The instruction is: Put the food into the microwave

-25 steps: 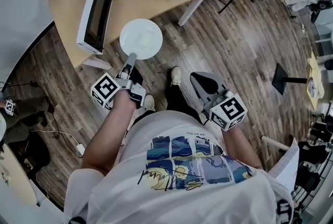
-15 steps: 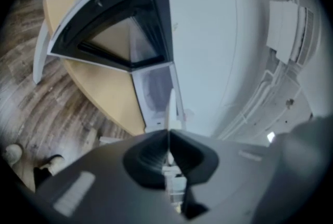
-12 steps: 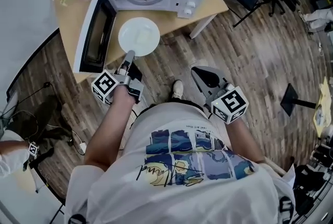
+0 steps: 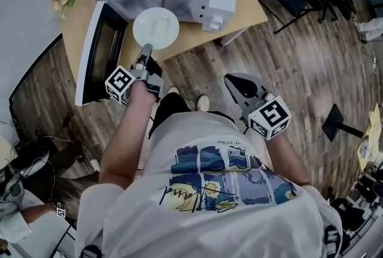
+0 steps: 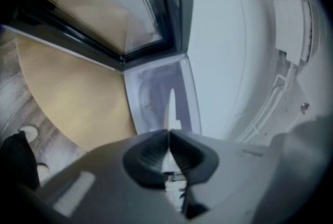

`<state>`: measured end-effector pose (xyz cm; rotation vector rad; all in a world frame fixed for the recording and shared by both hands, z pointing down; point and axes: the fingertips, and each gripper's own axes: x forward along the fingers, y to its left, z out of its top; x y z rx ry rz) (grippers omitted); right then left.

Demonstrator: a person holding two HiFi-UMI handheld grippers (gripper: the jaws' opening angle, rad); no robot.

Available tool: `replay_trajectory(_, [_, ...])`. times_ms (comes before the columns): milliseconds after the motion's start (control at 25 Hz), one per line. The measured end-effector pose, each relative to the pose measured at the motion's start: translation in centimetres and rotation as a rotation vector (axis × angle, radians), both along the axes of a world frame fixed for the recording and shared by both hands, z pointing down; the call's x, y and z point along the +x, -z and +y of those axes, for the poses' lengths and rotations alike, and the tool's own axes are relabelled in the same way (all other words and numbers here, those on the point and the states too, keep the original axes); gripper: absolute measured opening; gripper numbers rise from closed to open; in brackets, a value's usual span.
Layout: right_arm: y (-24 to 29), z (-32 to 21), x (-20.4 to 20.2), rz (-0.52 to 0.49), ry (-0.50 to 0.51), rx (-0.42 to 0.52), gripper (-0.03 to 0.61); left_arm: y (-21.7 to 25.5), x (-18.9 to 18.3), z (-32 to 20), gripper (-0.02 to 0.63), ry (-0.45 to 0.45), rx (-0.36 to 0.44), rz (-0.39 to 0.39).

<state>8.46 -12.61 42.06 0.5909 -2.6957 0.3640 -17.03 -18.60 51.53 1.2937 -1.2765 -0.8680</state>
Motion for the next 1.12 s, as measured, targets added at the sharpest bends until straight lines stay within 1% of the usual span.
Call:
replay_trajectory(160, [0.2,-3.0,-1.1,0.016,-0.048,-0.005,0.008,-1.0,-1.3,-4.2,0.015,0.001,0.009,0.014])
replay_trajectory(320, [1.2,-4.8,-2.5,0.023,-0.103,-0.006,0.008,-2.1,-2.6,-8.0,0.015,-0.027,0.015,0.025])
replay_trajectory(560, [0.9,-6.0,-3.2,0.065,-0.176,-0.029,0.008,-4.6,-3.8,-12.4,0.016,-0.055,-0.023,0.028])
replay_trajectory(800, [0.8,-6.2,-2.4,0.09,-0.265,-0.044,0.008,-6.9,-4.3,-15.2,0.017,-0.079,-0.058,0.023])
replay_trajectory(1120, [1.1,-6.3,-1.7,0.115,-0.332,-0.047,0.008,-8.7,-4.3,-16.5,0.017,-0.09,-0.1,0.017])
